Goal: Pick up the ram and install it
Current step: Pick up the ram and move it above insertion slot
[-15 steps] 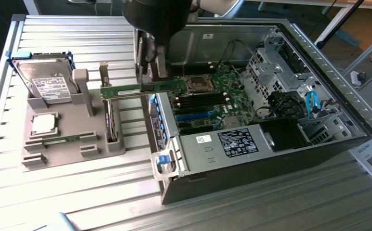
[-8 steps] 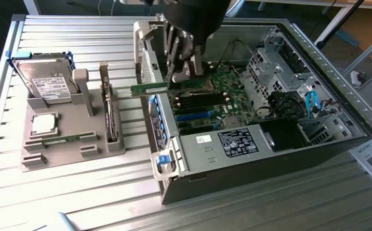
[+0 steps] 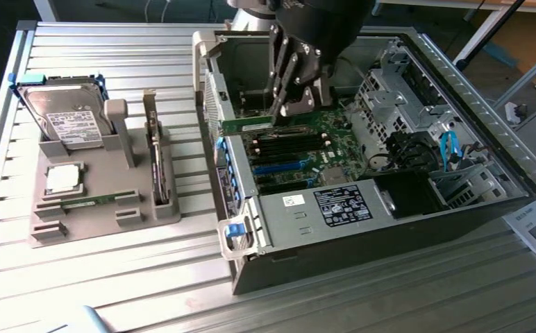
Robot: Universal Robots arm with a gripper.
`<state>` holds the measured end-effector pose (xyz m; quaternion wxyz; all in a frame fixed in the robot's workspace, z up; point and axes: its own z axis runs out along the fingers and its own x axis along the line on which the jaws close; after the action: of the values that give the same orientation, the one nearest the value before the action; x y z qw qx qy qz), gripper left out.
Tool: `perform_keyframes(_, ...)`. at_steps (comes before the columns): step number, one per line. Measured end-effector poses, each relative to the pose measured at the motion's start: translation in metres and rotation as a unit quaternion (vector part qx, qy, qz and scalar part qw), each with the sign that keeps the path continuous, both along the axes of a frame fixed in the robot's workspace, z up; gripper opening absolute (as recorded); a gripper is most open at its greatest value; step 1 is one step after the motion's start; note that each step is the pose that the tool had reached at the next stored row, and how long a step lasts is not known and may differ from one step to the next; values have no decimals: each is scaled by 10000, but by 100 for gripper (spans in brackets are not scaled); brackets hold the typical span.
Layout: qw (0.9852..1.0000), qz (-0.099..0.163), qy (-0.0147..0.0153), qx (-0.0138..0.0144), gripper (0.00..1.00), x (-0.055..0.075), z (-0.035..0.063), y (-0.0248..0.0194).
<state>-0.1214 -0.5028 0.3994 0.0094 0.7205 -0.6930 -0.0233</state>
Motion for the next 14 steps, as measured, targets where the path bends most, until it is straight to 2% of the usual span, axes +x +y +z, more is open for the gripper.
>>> perform_keyframes(11,10000,0,0,0,13,672,-5,0)
perform_keyframes(14,10000,0,1,0,13,812,-5,0)
